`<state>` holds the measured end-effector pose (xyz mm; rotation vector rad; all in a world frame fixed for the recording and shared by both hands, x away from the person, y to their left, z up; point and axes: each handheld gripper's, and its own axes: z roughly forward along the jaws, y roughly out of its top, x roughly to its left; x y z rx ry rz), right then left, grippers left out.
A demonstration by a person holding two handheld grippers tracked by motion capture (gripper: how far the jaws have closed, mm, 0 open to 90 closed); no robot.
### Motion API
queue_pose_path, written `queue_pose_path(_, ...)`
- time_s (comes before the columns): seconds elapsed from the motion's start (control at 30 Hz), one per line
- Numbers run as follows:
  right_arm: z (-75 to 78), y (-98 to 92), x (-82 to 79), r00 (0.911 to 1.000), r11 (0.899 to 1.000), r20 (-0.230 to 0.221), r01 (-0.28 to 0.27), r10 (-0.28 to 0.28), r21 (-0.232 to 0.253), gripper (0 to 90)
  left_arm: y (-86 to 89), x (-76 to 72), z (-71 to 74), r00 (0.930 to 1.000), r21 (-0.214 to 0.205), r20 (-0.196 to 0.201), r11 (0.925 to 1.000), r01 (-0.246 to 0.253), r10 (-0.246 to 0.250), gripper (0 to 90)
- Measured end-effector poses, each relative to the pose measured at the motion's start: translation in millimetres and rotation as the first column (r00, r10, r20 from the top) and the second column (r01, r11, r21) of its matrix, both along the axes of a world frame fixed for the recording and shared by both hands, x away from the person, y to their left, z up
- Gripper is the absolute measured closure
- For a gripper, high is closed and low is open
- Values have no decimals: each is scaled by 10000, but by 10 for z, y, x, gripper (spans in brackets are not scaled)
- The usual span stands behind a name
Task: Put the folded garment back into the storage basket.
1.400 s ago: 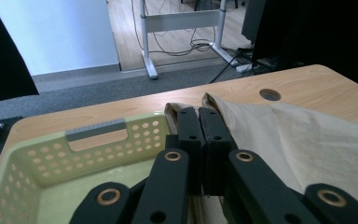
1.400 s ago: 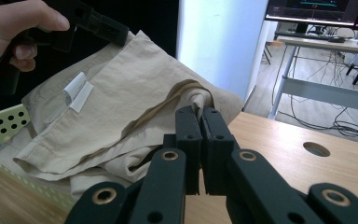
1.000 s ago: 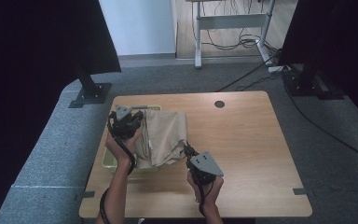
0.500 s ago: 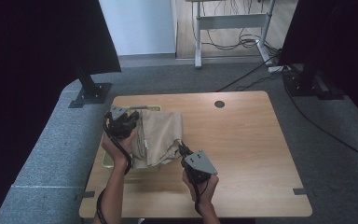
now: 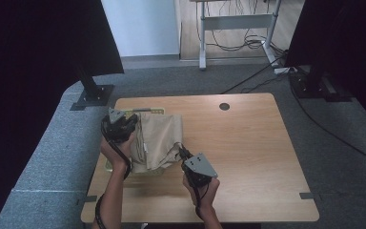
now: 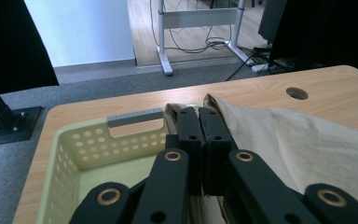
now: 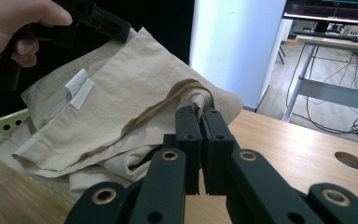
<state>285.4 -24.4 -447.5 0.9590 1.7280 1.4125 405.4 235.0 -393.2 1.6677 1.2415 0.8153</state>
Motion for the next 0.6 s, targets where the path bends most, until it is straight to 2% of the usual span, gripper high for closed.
queue_pose_path(0.6, -31, 140, 66, 9997, 9998, -119, -203, 204, 9, 868, 130, 7, -3, 9998, 17, -59, 9999, -167, 167, 886)
